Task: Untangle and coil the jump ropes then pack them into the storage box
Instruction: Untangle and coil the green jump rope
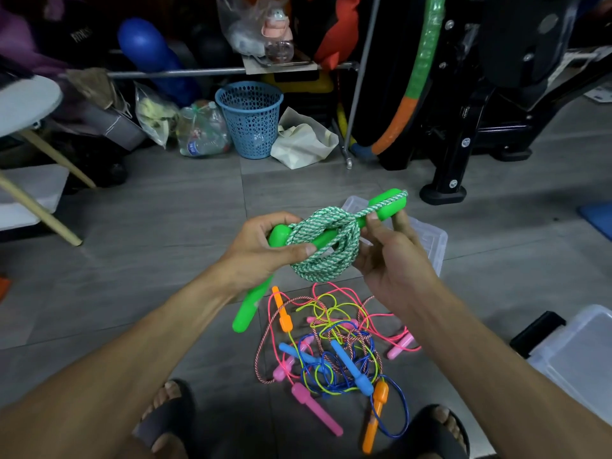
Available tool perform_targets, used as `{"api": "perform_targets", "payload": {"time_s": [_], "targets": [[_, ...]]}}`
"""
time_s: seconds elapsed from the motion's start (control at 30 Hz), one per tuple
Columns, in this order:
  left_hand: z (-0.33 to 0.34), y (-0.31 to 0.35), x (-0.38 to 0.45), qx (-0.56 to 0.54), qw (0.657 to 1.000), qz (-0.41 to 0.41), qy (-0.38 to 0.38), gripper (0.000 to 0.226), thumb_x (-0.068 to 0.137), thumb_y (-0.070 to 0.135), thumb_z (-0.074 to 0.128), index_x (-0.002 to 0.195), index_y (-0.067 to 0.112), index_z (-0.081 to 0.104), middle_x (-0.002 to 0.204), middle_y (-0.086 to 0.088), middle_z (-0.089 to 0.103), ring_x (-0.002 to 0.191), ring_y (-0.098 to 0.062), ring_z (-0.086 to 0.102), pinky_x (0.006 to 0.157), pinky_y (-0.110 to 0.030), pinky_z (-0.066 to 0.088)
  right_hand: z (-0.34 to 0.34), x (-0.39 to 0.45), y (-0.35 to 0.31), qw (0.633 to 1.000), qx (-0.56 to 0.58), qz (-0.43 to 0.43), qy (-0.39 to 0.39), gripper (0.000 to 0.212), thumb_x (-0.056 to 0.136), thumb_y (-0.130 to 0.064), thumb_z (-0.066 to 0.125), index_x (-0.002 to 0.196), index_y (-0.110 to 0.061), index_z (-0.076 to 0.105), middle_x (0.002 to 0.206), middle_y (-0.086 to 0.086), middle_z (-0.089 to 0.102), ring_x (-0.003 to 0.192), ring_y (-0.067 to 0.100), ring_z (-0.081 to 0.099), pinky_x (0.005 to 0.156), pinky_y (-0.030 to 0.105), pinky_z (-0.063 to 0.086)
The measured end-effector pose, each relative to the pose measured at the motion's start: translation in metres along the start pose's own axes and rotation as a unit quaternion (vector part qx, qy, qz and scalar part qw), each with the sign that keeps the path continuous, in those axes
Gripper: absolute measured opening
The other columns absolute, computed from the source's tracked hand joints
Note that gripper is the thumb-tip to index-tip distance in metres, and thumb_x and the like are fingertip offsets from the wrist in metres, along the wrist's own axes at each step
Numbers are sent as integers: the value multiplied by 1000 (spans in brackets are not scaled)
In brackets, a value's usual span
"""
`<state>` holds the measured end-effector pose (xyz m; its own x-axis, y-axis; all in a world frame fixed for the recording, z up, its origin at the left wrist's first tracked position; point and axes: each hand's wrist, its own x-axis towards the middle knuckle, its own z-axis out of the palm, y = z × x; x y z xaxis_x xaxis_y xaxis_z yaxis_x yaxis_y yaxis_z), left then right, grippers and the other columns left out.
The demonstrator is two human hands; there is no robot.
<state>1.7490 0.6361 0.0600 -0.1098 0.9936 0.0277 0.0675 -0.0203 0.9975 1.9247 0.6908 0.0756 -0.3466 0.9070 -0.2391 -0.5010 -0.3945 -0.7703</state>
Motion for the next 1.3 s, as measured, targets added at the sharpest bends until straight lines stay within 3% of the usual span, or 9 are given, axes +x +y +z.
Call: {"api": "perform_targets", "payload": {"time_s": [0.2, 0.3, 0.43, 0.57, 0.67, 0.83, 0.97, 1.13, 1.3], "targets": [[-1, 4, -4, -104, 993, 2, -47, 40, 52, 17, 90, 85, 14, 68, 74, 3, 66, 64, -5, 58, 61, -14, 48, 2, 0, 10, 998, 46, 34, 6, 41, 97, -7, 44, 135, -22, 38, 74, 4, 68, 55, 16, 64, 45, 26, 52], [2, 0, -5, -149, 987, -22, -59, 48, 47, 36, 91, 84, 17, 68, 75, 2, 67, 66, -7, 61, 65, -17, 52, 2, 1, 8, 998, 45, 42, -7, 36, 96, -6, 43, 127, -24, 44, 73, 4, 64, 58, 17, 60, 48, 26, 52], [4, -3, -7, -204, 974, -78, -67, 29, 64, 15, 82, 88, 11, 65, 77, -3, 69, 65, -10, 64, 64, -19, 53, 2, 1, -2, 993, 14, 72, -89, 29, 92, -7, 40, 112, -27, 48, 82, 3, 61, 69, 18, 58, 63, 30, 49], [10, -5, -5, -60, 997, -38, 29, 23, 68, 7, 80, 83, 13, 65, 71, 5, 68, 66, -8, 60, 67, -20, 49, -1, 3, 3, 980, -130, 111, -106, 27, 91, -32, 45, 110, -21, 59, 107, 6, 64, 95, 23, 60, 84, 40, 47], [21, -3, -5, 28, 996, 17, 78, 20, 74, 1, 75, 81, 15, 63, 63, 11, 64, 59, -3, 55, 59, -17, 47, -2, 1, 11, 955, -253, 110, -109, 56, 73, -56, 67, 114, -18, 63, 115, 5, 68, 108, 25, 63, 97, 48, 47], [30, -4, -4, 59, 985, 53, 155, 25, 75, 0, 75, 80, 20, 61, 65, 11, 64, 58, 1, 54, 58, -17, 47, -5, -1, 18, 939, -333, 48, -76, 60, 70, -32, 82, 121, -23, 53, 109, 0, 70, 99, 22, 68, 91, 51, 52], [28, -7, -2, 75, 969, 44, 231, 19, 76, 13, 77, 85, 18, 61, 70, 9, 65, 58, 1, 55, 59, -17, 47, 0, -6, 21, 919, -387, 67, -28, 81, 49, -61, 83, 114, -20, 57, 96, 5, 72, 81, 25, 72, 81, 50, 57], [28, -7, -2, 56, 946, 38, 317, 21, 77, 17, 76, 80, 26, 57, 71, 6, 65, 60, -3, 57, 60, -19, 48, 5, -17, 19, 872, -456, 143, -106, 35, 82, -38, 70, 83, -3, 65, 69, 10, 69, 51, 17, 64, 51, 23, 51], [29, -8, -1, 17, 962, -12, 271, 25, 73, 11, 79, 80, 21, 58, 70, 7, 63, 56, 1, 54, 58, -16, 46, 7, -14, 22, 948, -310, 66, -17, 26, 82, -12, 71, 100, -1, 57, 76, 17, 69, 47, 20, 62, 48, 26, 52]]}}
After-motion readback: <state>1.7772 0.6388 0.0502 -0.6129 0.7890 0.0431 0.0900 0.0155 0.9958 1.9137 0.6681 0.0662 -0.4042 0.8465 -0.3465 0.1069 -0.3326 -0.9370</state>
